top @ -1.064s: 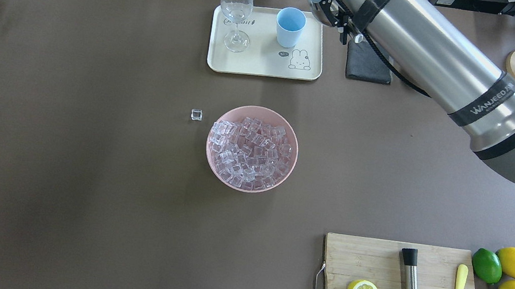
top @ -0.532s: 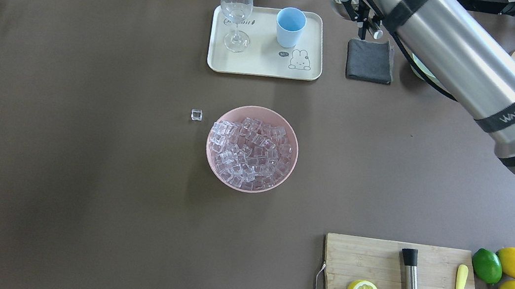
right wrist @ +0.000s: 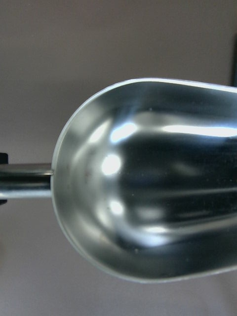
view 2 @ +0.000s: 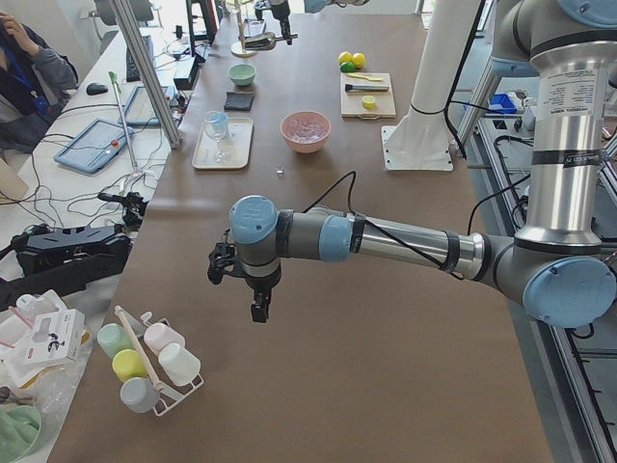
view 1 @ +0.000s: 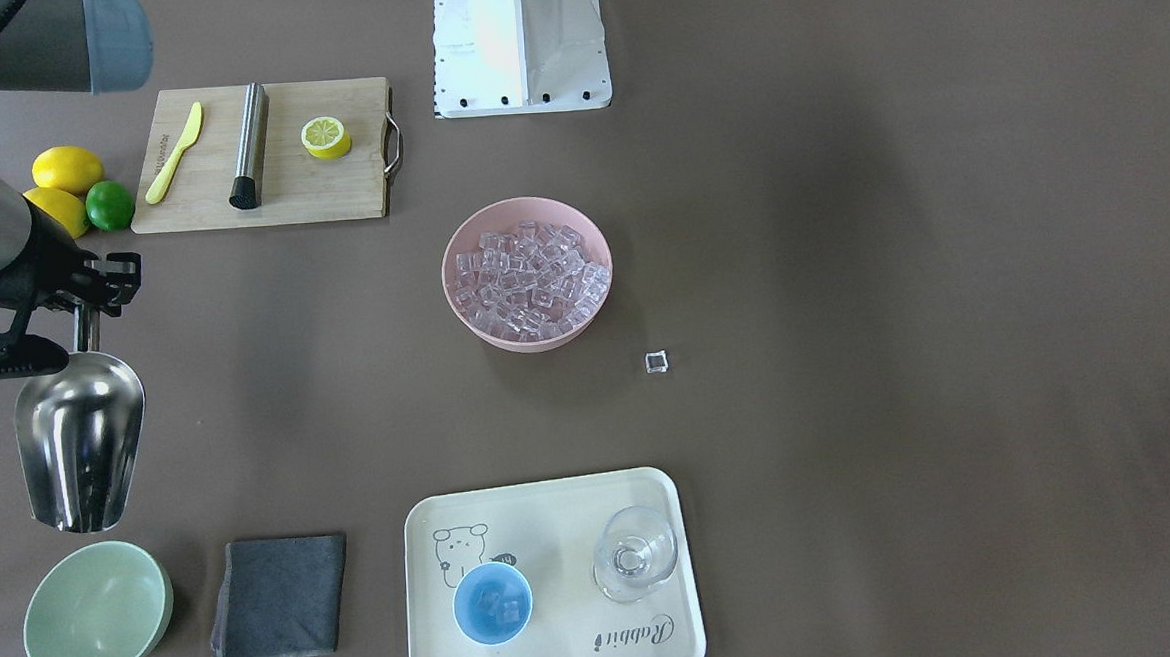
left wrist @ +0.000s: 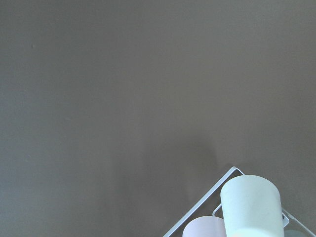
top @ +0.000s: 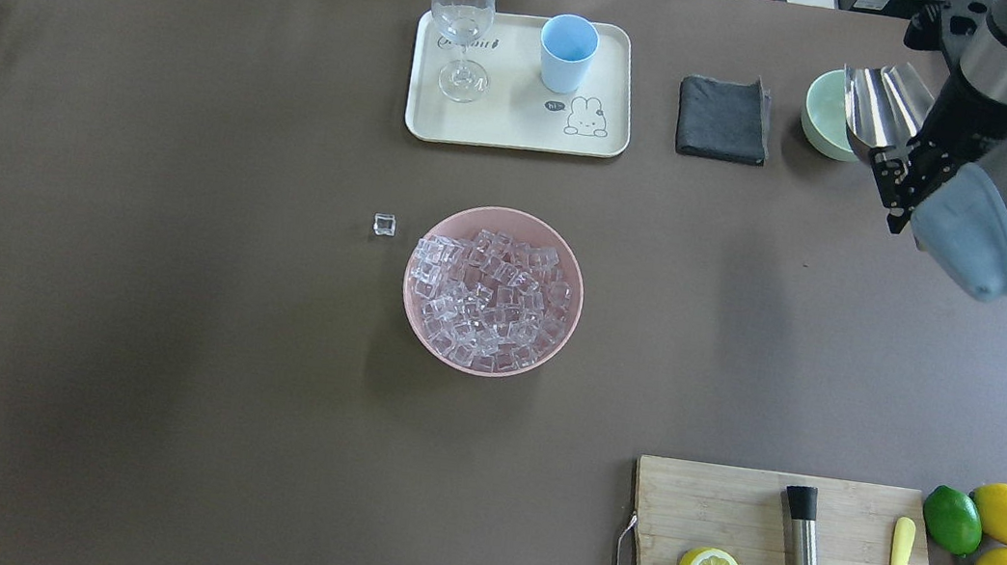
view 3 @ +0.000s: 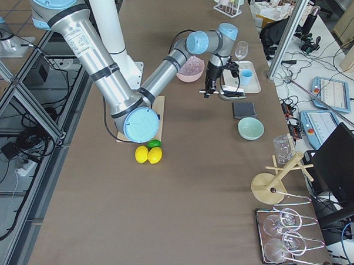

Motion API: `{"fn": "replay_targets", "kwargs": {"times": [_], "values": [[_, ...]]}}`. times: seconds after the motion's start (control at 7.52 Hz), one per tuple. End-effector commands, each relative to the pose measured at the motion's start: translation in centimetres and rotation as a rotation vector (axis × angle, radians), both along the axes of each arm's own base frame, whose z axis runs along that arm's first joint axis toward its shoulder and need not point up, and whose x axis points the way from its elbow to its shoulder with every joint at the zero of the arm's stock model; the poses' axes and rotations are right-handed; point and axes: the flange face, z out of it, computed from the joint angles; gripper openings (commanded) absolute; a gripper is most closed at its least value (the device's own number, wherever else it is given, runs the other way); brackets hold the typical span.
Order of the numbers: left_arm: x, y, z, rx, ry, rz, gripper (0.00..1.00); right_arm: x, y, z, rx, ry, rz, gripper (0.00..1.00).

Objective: Put ice in cup with scoop
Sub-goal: 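Carry the empty scoop with the right gripper back beside the green bowl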

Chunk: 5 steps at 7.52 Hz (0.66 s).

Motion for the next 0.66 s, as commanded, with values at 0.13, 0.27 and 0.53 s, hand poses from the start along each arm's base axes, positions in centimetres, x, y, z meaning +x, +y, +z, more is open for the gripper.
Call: {"fn": "replay_targets", "kwargs": {"times": [0.13, 0.27, 0.53], "values": [[0.1, -0.1, 0.0, 0.005, -0.003, 0.004, 0.98, -2.7, 9.2, 8.1, -0.039, -0.038, 0.043, 0.0], [0.0, -0.2, -0.3, 0.015, -0.002, 0.001, 0.98, -4.5, 10.5, 9.7, -0.063, -0.06, 0.047, 0.0], [0.0, -0.2, -0.2, 0.017, -0.001, -0.003, 0.98, -10.5, 12.9, 11.7, -0.106, -0.046, 0.015, 0.0]]}}
